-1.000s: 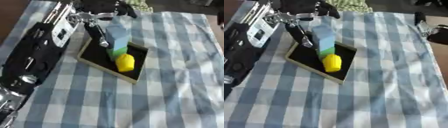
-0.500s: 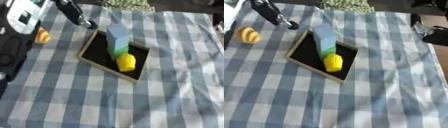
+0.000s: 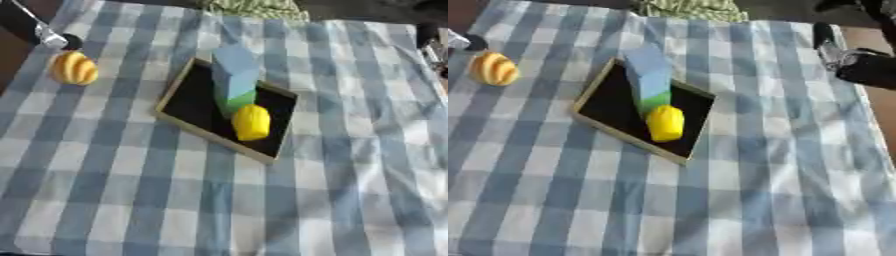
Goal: Pick up objects on the table and place them in the box.
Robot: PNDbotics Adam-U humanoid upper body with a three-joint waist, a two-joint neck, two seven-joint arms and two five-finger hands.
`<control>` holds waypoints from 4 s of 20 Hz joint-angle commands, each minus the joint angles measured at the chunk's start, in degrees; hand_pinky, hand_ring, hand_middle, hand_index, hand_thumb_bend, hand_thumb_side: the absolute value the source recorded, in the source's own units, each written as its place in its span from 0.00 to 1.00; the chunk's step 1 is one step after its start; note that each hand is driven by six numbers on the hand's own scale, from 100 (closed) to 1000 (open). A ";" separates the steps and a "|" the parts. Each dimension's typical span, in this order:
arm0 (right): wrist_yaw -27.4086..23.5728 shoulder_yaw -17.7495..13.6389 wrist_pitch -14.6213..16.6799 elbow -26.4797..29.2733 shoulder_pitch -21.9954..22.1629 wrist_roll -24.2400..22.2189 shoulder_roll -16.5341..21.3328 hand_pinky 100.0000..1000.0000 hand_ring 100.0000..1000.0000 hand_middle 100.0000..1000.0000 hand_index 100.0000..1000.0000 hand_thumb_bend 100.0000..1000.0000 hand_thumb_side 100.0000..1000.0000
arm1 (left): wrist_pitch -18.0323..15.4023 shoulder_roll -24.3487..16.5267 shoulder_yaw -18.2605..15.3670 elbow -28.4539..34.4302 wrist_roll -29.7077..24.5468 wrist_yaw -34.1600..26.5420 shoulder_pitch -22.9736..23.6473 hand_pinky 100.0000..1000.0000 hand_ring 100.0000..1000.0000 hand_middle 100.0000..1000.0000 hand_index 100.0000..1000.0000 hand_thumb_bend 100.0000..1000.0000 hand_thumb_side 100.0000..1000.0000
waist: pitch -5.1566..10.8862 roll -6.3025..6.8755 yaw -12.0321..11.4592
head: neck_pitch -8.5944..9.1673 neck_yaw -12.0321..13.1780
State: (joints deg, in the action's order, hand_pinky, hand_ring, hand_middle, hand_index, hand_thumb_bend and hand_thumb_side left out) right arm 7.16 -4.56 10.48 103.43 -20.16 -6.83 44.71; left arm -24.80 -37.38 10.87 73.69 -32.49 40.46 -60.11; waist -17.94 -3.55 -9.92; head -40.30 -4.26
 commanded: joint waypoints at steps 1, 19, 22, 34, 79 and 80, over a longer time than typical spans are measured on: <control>0.05 -0.75 0.16 0.92 -0.67 0.37 1.95 0.91 0.77 0.64 0.80 0.00 0.32 | 0.59 -1.74 -0.92 -2.80 1.47 2.92 -0.51 0.91 0.87 0.81 0.91 0.57 0.00 | 2.27 -0.25 0.31 | 0.26 -0.01; -0.05 -0.82 -0.13 1.15 -0.77 0.58 0.98 0.91 0.77 0.64 0.79 0.00 0.31 | 0.74 1.47 -4.66 -21.97 6.60 16.90 -2.01 0.92 0.88 0.85 0.92 0.56 0.06 | 0.76 -1.19 1.73 | 0.96 2.39; -0.10 -0.85 -0.07 1.10 -0.80 0.46 0.79 0.91 0.77 0.64 0.79 0.00 0.31 | 1.08 2.21 -4.97 -23.75 7.45 18.88 -2.86 0.91 0.87 0.84 0.91 0.54 0.08 | 0.25 -1.43 1.90 | 1.25 2.57; 0.02 -1.09 0.19 0.79 -0.68 0.14 0.09 0.92 0.77 0.64 0.79 0.00 0.30 | 3.86 3.97 -7.74 -29.96 11.21 24.64 -5.03 0.89 0.84 0.79 0.85 0.32 0.11 | -1.52 -1.95 2.41 | 2.62 3.42; -0.93 -0.99 0.43 1.16 -0.91 -0.80 -0.55 0.92 0.77 0.63 0.79 0.00 0.35 | -13.20 3.27 11.40 6.96 15.68 4.14 -0.53 0.77 0.64 0.54 0.53 0.03 0.02 | 1.28 -0.54 1.14 | 0.88 1.47; -0.97 -0.93 0.42 1.18 -0.99 -0.89 -0.67 0.92 0.77 0.63 0.79 0.00 0.35 | -12.38 3.49 11.80 7.88 14.81 3.25 -0.32 0.78 0.64 0.54 0.53 0.03 0.02 | 1.30 -0.54 1.18 | 0.92 1.52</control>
State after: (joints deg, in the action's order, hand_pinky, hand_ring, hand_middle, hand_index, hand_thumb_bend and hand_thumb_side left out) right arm 6.64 -4.91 10.82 103.74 -20.48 -7.53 42.96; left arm -37.64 -32.77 22.59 79.28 -16.77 44.93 -59.63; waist -18.80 -5.05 -8.80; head -39.35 -2.65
